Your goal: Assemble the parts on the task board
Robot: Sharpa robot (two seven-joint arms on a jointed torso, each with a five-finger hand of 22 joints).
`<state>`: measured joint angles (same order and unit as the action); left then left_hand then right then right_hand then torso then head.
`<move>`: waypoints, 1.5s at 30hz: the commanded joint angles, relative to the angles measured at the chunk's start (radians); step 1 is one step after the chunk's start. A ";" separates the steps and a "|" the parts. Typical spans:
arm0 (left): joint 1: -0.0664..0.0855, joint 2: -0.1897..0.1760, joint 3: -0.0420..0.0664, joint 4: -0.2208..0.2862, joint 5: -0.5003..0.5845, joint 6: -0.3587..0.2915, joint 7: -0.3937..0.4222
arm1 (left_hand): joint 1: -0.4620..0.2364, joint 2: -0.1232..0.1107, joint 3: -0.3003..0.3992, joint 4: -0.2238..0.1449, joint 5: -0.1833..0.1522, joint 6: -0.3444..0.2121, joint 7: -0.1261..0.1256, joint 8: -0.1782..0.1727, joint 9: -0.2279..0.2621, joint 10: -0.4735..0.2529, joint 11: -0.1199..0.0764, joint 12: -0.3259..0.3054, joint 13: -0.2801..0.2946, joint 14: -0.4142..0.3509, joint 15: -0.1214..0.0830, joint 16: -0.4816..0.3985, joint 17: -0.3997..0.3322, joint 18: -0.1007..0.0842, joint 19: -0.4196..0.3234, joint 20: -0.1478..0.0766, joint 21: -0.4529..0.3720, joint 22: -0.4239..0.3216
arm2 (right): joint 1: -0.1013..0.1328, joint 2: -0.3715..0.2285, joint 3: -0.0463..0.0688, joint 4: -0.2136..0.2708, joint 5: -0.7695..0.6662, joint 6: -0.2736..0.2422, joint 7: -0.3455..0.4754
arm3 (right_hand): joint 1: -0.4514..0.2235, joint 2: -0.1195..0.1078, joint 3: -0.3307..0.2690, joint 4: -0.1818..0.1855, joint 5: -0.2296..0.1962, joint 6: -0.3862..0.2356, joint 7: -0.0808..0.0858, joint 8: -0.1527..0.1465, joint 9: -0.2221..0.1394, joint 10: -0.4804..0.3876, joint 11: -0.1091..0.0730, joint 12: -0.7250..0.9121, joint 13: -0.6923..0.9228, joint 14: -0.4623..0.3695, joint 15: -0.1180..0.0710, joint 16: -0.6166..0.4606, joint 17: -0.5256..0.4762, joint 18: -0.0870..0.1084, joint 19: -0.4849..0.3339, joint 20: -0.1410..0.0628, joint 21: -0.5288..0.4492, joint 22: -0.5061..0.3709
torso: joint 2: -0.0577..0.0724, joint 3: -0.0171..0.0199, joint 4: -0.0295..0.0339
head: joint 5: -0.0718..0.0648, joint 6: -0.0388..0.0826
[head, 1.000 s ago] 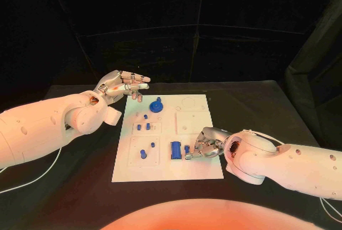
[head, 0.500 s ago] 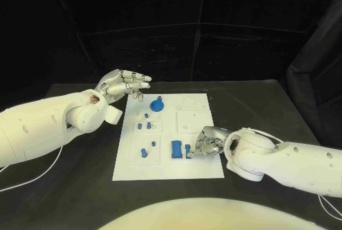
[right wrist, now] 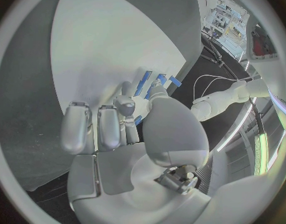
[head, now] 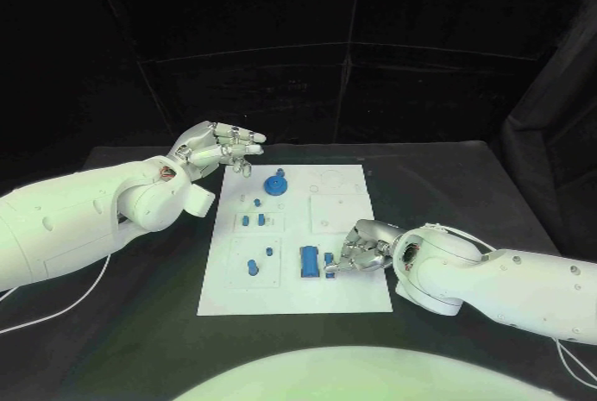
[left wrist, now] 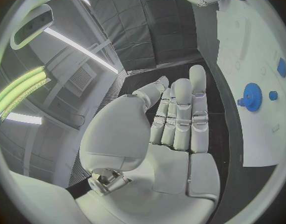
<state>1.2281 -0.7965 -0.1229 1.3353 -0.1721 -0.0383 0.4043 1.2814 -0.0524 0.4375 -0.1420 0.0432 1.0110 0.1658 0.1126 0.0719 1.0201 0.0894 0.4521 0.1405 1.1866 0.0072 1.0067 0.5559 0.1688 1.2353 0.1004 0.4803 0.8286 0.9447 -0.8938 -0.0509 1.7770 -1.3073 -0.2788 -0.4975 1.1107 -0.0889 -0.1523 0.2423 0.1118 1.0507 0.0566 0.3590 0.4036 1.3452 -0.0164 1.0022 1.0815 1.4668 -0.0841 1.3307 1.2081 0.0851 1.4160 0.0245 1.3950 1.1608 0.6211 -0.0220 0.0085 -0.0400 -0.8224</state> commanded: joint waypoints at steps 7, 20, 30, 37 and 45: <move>-0.009 0.006 0.000 -0.024 0.004 0.003 0.009 | -0.013 -0.001 -0.008 0.001 0.005 -0.009 0.000 -0.002 -0.001 -0.008 0.003 0.005 0.001 -0.007 0.002 0.007 -0.003 0.012 0.001 0.006 -0.006 -0.003 | 0.004 -0.032 0.001 -0.063 0.475 -0.065 0.448 | 0.091 0.050 0.003 -0.040 0.036 -0.069 0.025 -0.035 -0.005 -0.075 0.019 -0.116 -0.094 0.020 0.016 -0.075 -0.091 0.013 -0.052 0.013 -0.060 -0.107 | -0.025 -0.0001 -0.0013 | 0.002 0.045; -0.039 0.016 -0.001 -0.084 0.197 -0.078 0.066 | -0.038 -0.010 -0.036 0.017 0.005 0.012 -0.012 0.015 0.004 0.009 -0.003 0.025 0.001 -0.087 0.006 -0.062 -0.050 0.012 -0.061 0.014 -0.067 -0.043 | 0.095 0.078 0.026 -0.388 1.077 -0.012 0.806 | 0.232 0.140 0.010 -0.173 -0.018 -0.195 0.119 -0.178 -0.110 -0.436 0.142 -0.627 -0.533 -0.437 0.163 -0.929 -0.761 0.074 -0.494 0.130 -0.733 -0.817 | -0.074 -0.0021 -0.0149 | 0.009 0.132; -0.057 0.072 0.000 -0.173 0.274 -0.129 0.108 | -0.061 -0.017 -0.049 0.051 0.009 -0.023 0.007 -0.015 -0.005 -0.024 0.051 -0.141 -0.080 -0.283 0.104 -0.522 -0.289 -0.018 -0.340 0.093 -0.353 -0.255 | 0.108 0.207 0.057 -0.599 1.156 0.061 0.903 | 0.195 0.181 -0.036 -0.273 -0.060 -0.135 0.133 -0.290 -0.242 -0.325 0.169 -0.849 -0.905 -0.389 0.208 -1.231 -1.061 0.102 -0.452 0.199 -1.074 -1.039 | -0.082 0.0070 -0.0110 | 0.018 0.176; -0.065 0.063 0.008 -0.135 0.211 -0.135 0.063 | -0.581 0.052 -0.214 0.142 -0.043 -0.445 -0.066 -0.113 -0.072 -0.450 -0.008 -0.277 -0.141 -0.671 -0.007 -0.734 -0.406 -0.072 -0.727 0.012 -0.480 -0.504 | 0.106 0.188 0.055 -0.549 1.096 -0.036 0.833 | -0.361 0.089 0.044 -0.242 -0.112 -0.524 0.052 -0.359 -0.312 -0.759 0.104 -0.916 -0.982 -0.844 0.084 -1.331 -1.124 0.027 -0.860 0.104 -1.212 -1.161 | -0.080 0.0108 -0.0113 | 0.026 0.190; -0.100 0.049 0.043 -0.021 0.199 -0.318 0.079 | -0.782 0.052 -0.278 0.142 -0.043 -0.607 -0.095 -0.113 -0.072 -0.613 -0.089 -0.327 -0.141 -0.819 -0.007 -0.813 -0.449 -0.093 -0.873 -0.020 -0.480 -0.597 | 0.106 0.158 0.053 -0.411 1.181 -0.220 0.908 | -0.575 0.089 0.073 -0.242 -0.112 -0.675 0.021 -0.359 -0.404 -0.926 0.016 -1.002 -1.010 -1.022 0.084 -1.331 -1.208 0.001 -1.019 0.067 -1.264 -1.161 | -0.077 0.0220 -0.0085 | 0.040 0.222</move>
<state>1.1312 -0.7466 -0.0829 1.2934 0.0412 -0.2330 0.4638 0.6759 -0.0061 0.2148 -0.0085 0.0076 0.5468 0.0962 0.0126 0.0064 0.5501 0.0477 0.1691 0.0058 0.4975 0.0165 0.2628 0.1446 0.1080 0.4902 0.1083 0.0248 0.3134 1.0483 -0.7315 0.0020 1.3421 -0.1888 -0.3710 0.3466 0.7271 0.0093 -0.1052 -0.0023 0.0095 0.5103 0.1056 0.0097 0.0761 0.5685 0.0647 0.0610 0.0968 0.6031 0.0257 0.0150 0.0560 0.1234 0.5392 0.1246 0.1777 0.0258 0.5429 -0.0041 -0.0011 -0.0018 -0.6043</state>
